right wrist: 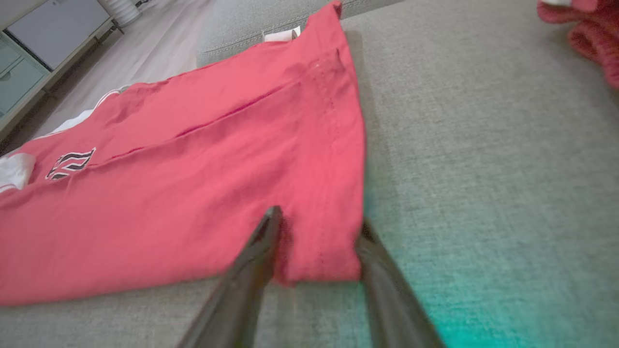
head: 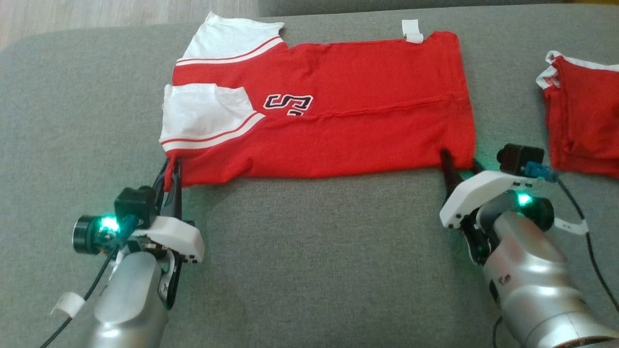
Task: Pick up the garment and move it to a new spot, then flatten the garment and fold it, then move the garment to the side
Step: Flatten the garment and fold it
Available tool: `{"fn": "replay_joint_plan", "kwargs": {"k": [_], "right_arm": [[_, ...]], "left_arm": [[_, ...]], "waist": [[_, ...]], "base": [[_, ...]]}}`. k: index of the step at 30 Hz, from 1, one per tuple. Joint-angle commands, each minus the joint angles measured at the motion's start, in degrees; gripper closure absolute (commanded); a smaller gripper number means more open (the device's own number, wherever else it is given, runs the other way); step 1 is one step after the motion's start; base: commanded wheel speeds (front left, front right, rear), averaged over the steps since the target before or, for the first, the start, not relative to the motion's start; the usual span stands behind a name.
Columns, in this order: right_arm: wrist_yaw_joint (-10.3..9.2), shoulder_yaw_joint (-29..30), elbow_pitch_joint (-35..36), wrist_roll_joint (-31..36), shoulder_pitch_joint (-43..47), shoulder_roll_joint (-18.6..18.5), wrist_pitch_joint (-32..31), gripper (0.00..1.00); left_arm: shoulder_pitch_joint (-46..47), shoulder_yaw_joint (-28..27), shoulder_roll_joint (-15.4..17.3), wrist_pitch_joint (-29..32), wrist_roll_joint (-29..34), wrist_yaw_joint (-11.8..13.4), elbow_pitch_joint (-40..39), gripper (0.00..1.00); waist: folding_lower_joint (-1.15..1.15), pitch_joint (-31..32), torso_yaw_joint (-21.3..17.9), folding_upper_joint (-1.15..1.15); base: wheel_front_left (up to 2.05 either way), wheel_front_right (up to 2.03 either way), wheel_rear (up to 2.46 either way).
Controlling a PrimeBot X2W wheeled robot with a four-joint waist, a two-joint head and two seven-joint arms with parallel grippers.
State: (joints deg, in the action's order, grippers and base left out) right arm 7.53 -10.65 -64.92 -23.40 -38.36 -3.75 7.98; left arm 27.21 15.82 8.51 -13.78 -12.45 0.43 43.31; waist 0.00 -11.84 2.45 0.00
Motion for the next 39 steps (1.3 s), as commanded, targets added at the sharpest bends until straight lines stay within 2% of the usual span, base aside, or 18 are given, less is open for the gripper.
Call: {"fn": "replay_joint_plan", "kwargs": {"k": [1,7,14,22,32,39], "right_arm": [[-0.04,-2.6,-0.8,-0.1,-0.6,0.9,1.9,1.0],[-0.04,-3.3,-3.9,3.3,-2.0,0.9,5.9,1.0],[-0.04,-2.3,-4.0,7.4,0.6,0.9,6.9,1.0],[-0.04,-1.0,-1.1,8.4,7.5,0.9,7.0,1.0],[-0.04,-0.2,2.5,7.0,15.7,0.5,5.5,1.0],[-0.04,2.0,8.0,6.1,22.3,0.5,3.8,1.0]], "left_arm": [[1.9,-1.4,1.9,-0.9,-0.1,-0.1,-0.9,1.0],[0.6,-1.8,2.4,-1.0,-0.8,0.1,-0.2,1.0],[-3.0,-2.4,2.7,-1.1,-2.0,0.5,0.8,1.0],[-9.3,-2.2,2.6,-1.2,-2.9,0.7,-0.2,1.0],[-18.3,-0.3,2.8,-0.1,-3.4,0.1,-4.9,1.0],[-24.0,0.1,3.3,1.5,-4.1,1.1,-10.7,1.0]], "waist": [[0.0,0.3,-0.2,0.0],[0.0,1.9,-1.2,0.0],[0.0,6.6,-2.4,0.0],[0.0,12.5,-2.9,0.0],[0.0,16.0,-3.2,0.0],[0.0,16.8,-4.4,0.0]], "base": [[0.0,0.0,0.0],[0.0,0.0,0.0],[0.0,0.0,0.0],[0.0,0.0,0.0],[0.0,0.0,0.0],[0.0,0.0,0.0]]}}
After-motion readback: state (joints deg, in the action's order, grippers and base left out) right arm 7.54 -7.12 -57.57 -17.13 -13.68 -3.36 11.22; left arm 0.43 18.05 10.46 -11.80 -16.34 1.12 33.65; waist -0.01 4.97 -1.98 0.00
